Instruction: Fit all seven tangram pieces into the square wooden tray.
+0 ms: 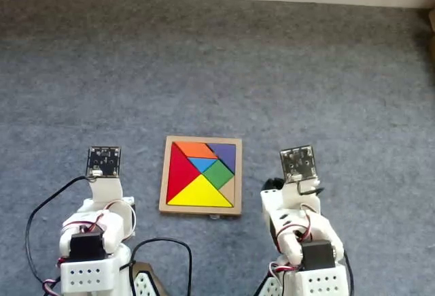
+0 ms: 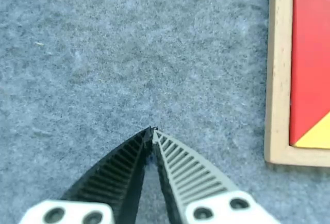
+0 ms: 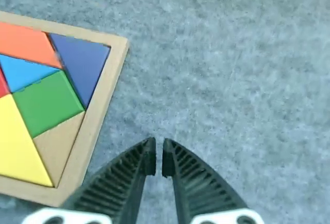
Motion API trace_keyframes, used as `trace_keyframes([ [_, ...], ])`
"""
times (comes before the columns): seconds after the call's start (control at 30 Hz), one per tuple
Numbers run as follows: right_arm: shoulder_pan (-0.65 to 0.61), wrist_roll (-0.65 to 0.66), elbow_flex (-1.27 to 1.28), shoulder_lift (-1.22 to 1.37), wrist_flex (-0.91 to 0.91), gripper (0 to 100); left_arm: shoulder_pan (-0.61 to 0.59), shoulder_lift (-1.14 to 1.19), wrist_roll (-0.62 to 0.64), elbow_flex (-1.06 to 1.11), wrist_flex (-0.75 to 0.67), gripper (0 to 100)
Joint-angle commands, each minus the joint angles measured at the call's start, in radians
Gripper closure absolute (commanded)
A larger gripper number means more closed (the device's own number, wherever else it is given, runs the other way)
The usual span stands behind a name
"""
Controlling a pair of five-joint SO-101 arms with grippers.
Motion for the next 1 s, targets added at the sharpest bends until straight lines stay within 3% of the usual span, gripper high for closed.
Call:
trace_keyframes([
  [0.0, 0.01, -0.008, 0.142, -0.007, 0.048, 96.4, -0.001, -0.031, -0.008, 0.019, 0.006, 99],
  [0.23, 0.01, -0.005, 0.142, -0.008, 0.193, 96.4, -0.001, -0.031, -0.008, 0.019, 0.006, 99],
  [0.97, 0.01, -0.003, 0.142, -0.008, 0.193, 96.4, -0.001, -0.031, -0.008, 0.019, 0.006, 99],
])
